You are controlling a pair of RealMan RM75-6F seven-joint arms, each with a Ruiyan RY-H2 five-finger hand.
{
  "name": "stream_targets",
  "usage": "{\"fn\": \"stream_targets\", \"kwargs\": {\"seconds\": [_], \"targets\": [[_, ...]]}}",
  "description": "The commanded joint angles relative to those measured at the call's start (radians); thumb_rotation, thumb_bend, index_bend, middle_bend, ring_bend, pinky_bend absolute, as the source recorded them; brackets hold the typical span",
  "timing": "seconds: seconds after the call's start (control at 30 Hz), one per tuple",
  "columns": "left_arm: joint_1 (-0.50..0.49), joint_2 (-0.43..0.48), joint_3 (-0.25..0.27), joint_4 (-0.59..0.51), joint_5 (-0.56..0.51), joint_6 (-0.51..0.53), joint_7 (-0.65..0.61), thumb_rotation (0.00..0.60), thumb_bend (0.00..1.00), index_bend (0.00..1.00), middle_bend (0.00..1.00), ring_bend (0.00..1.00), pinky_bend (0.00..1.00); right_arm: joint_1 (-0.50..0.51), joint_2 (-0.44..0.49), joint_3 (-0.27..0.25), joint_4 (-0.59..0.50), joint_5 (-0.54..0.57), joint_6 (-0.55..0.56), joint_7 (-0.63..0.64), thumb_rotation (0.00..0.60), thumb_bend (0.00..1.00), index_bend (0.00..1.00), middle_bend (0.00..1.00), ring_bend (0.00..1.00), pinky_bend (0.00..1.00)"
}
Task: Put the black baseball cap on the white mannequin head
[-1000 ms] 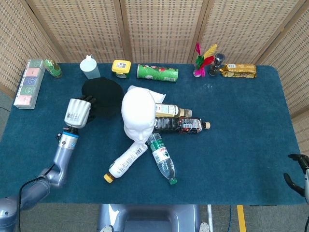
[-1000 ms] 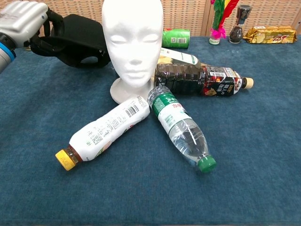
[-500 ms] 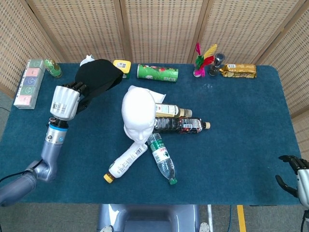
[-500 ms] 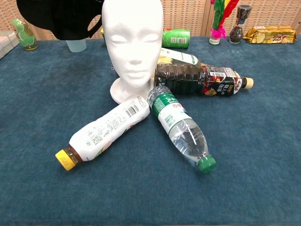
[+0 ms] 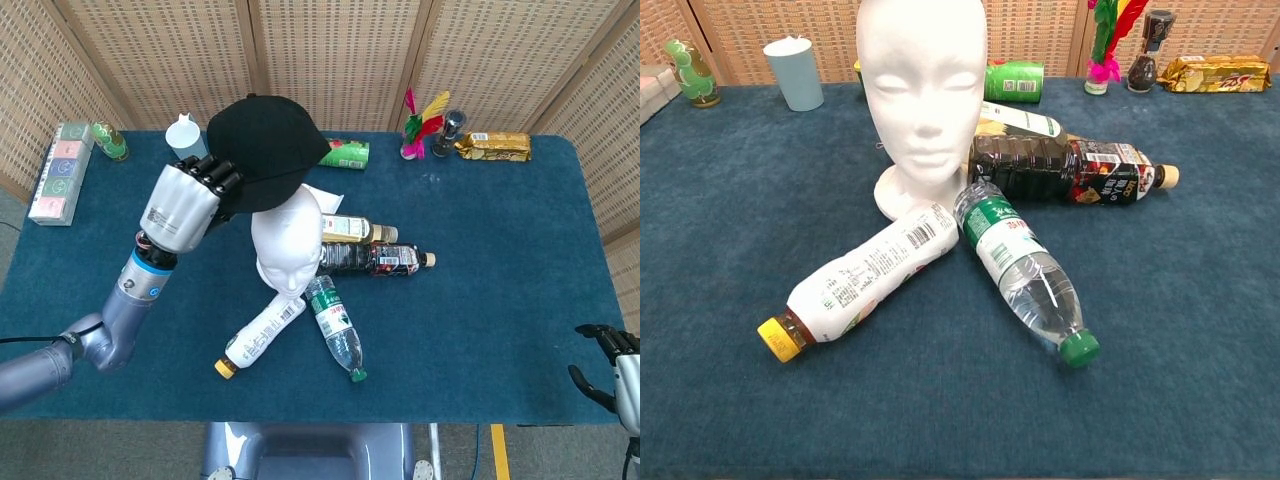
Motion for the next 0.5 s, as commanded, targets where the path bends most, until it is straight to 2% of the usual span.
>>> {"fn": "stream_targets", "kwargs": {"seconds": [0.03,0.23,0.5], "targets": [[-0.030,0.012,0.002,-0.048,0.026,-0.027,0.043,0.600,0.43,0.79,0.62,0.57,0.79,-0.003,0.000,0.000,0.002,-0.001,0.006,0.004,0.600,0.26,0.33,0.40,0.44,0.47],[-0.035,0.031,0.049,-0.125,0.039,-0.089,0.148,0.600,0.43,0.79,0.62,0.57,0.79,-0.013,-0.001,-0.001,0.019,0.002,0.019,0.026,0.600,0.26,0.33,0.40,0.44,0.47],[-0.012,0.046,0.098,-0.139,0.068,-0.092,0.183,0.600,0.42,0.79,0.62,0.57,0.79,-0.012,-0.008,-0.001,0.030,0.001,0.017,0.035,0.600,0.26,0.33,0.40,0.44,0.47]]}}
